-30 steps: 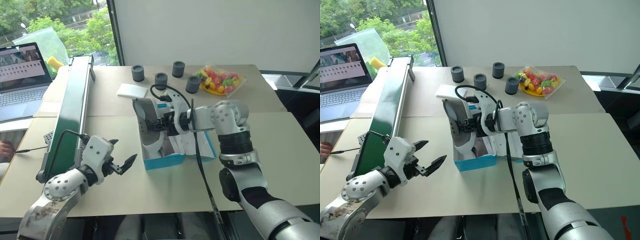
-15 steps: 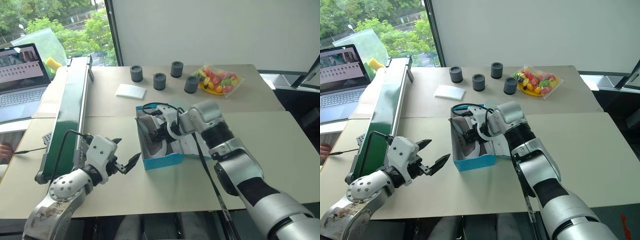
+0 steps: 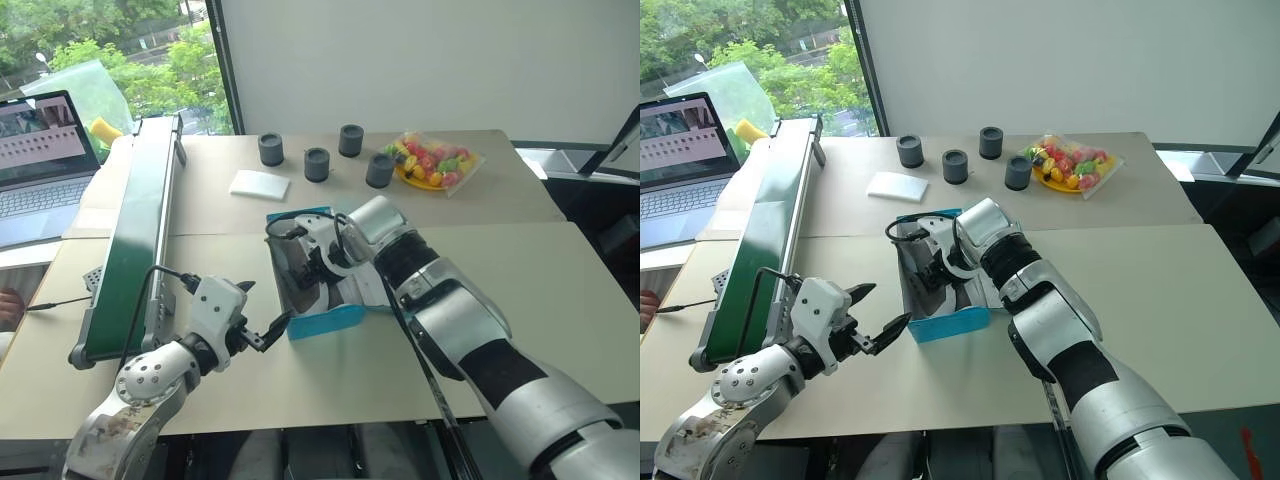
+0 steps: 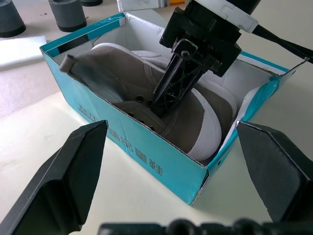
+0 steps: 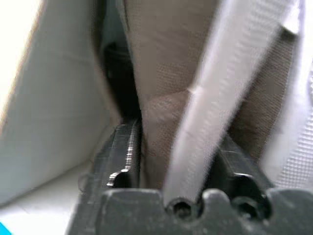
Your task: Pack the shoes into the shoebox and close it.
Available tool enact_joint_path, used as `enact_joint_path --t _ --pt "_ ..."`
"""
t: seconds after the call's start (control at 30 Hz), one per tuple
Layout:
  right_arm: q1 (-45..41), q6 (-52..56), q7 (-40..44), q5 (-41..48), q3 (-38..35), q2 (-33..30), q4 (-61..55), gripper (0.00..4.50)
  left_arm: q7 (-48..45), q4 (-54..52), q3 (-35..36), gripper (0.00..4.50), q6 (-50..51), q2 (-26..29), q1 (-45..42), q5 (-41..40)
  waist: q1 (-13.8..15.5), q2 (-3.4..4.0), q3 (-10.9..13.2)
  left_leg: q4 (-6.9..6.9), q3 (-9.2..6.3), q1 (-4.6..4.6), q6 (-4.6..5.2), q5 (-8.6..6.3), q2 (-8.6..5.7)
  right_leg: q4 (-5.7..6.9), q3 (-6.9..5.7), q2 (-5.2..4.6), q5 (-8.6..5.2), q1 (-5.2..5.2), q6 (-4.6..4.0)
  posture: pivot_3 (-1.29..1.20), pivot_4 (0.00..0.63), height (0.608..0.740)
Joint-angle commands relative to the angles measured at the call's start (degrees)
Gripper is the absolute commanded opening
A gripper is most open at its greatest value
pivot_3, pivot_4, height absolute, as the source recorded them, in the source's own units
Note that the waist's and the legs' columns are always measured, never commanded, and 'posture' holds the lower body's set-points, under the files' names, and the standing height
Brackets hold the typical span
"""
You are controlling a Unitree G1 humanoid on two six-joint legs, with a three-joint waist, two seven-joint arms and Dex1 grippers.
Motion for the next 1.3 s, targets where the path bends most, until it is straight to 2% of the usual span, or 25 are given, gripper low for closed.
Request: enact_joint_path --t 0.03,0.23,0.5,0.6,0.87,1.13,1.3 --pt "-2.1 -0.5 -0.6 -0.2 -4.2 0.1 0.0 3.57 0.1 -1.0 0.2 4.5 -1.4 -0.3 -0.7 0.4 0.1 0.01 0.0 0.0 0.0 -0.06 0.0 0.0 -0.01 0.01 0.0 -0.01 0.0 -0.05 0.0 0.0 0.15 0.74" --pt "-7.0 0.3 -2.5 1.1 -11.5 -1.9 -4.6 3.57 -0.4 -0.6 0.6 4.5 -1.1 -0.1 -1.3 0.2 0.3 0.03 0.0 0.01 -0.05 -0.29 -0.01 0.01 -0.02 0.02 -0.03 -0.02 0.01 -0.25 0.0 0.0 0.15 0.74" --pt "-6.4 -0.9 -8.7 0.8 -18.5 -3.1 -9.4 3.57 -1.3 0.1 1.1 4.5 -0.8 0.3 -2.2 0.0 0.1 0.03 0.0 -0.02 -0.03 -0.32 -0.01 0.0 -0.01 -0.05 -0.04 -0.02 0.0 -0.24 0.0 0.0 0.15 0.74" --pt "-3.7 -1.4 -10.9 1.0 -20.3 -2.4 -12.9 2.8 -1.4 0.3 1.3 4.5 -0.6 0.4 -2.5 -0.1 0.3 0.03 0.0 -0.02 -0.03 -0.33 -0.01 0.0 -0.02 -0.06 -0.04 -0.03 0.0 -0.23 0.0 0.0 0.15 0.74" --pt "3.4 -1.9 -12.9 1.1 -19.7 -0.1 -20.8 0.14 -2.0 0.3 2.2 4.5 0.0 0.8 -3.0 -0.6 0.1 0.03 0.0 -0.02 -0.04 -0.33 -0.01 0.0 0.0 -0.01 -0.03 -0.01 0.0 -0.26 0.0 0.0 0.15 0.74" --pt "3.8 -12.3 -11.3 -2.6 -15.7 4.0 -8.8 0.03 -1.4 -0.2 2.3 4.5 0.7 0.6 -2.9 -1.2 0.0 0.03 0.0 -0.01 -0.02 -0.25 -0.01 0.0 0.0 0.0 -0.03 0.0 0.0 -0.21 0.0 0.0 0.15 0.74" --pt "3.9 -21.7 -9.3 -7.7 -11.0 7.0 3.9 0.03 -1.0 -0.7 2.8 4.5 1.3 0.6 -3.3 -1.9 0.0 0.03 0.0 -0.01 -0.01 -0.13 -0.01 0.0 -0.01 0.01 -0.01 0.0 0.0 -0.11 0.0 0.0 0.15 0.74"
